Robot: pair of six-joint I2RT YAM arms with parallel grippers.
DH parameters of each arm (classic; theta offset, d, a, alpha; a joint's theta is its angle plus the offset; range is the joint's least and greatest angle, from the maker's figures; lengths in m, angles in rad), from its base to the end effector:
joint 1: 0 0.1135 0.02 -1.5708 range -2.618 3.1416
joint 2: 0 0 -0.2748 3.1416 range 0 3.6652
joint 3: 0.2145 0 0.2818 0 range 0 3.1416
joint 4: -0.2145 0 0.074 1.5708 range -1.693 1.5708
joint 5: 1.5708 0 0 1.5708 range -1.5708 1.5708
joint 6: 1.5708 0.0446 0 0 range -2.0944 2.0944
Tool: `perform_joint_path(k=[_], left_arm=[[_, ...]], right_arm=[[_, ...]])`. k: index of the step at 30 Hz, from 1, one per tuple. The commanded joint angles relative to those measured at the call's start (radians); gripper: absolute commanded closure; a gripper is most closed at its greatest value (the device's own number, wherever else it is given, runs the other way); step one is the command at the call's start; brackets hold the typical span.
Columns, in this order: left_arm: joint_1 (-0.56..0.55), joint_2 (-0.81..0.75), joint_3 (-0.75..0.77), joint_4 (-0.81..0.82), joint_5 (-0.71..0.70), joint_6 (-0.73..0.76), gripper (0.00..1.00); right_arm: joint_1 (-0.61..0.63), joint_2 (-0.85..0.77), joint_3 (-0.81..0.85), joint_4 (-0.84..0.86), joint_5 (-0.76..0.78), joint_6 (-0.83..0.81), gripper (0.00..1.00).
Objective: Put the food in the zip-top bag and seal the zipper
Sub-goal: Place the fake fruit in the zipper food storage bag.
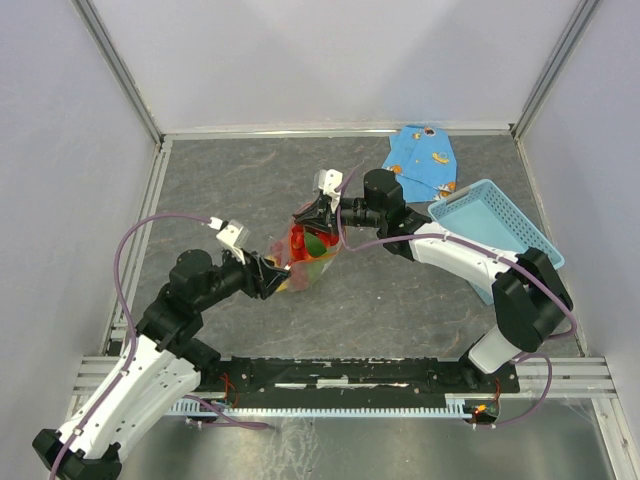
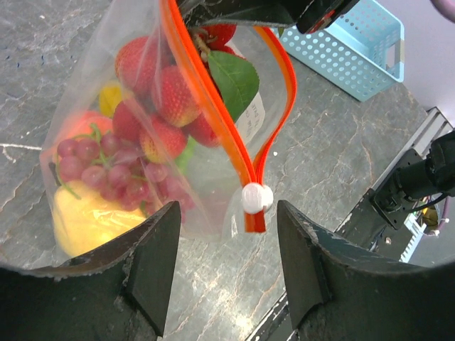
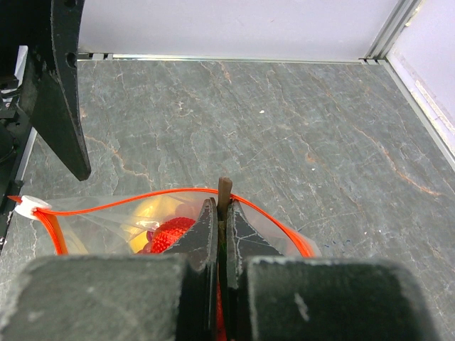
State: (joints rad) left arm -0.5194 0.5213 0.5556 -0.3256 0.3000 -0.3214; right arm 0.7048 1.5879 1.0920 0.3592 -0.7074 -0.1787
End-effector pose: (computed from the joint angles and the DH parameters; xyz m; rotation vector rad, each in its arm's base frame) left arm 0.1380 -0.0941 0.2863 0.4061 1.8959 -0.8510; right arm 0.2877 0.2827 0.2953 -1.2142 1.2951 0.9856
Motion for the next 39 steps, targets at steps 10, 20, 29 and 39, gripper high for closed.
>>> perform_joint_path(k=[10, 20, 29, 39], left_arm=[[-0.004, 0.077, 0.026, 0.098, 0.065, 0.215, 0.54], [-0.004, 0.061, 0.043, 0.106, 0.083, 0.260, 0.97], [-0.004, 0.038, 0.054, 0.105, 0.056, 0.254, 0.97], [-0.001, 0.018, 0.057, 0.109, 0.082, 0.265, 0.97]], right_arm=[[-0.008, -0.020, 0.058, 0.056, -0.033, -0.002, 0.98], [-0.008, -0.063, 0.139, -0.286, -0.114, -0.251, 0.98], [0.002, -0.111, 0.192, -0.669, -0.117, -0.726, 0.98], [0.158, 0.026, 0.370, -1.011, 0.193, -1.014, 0.98]])
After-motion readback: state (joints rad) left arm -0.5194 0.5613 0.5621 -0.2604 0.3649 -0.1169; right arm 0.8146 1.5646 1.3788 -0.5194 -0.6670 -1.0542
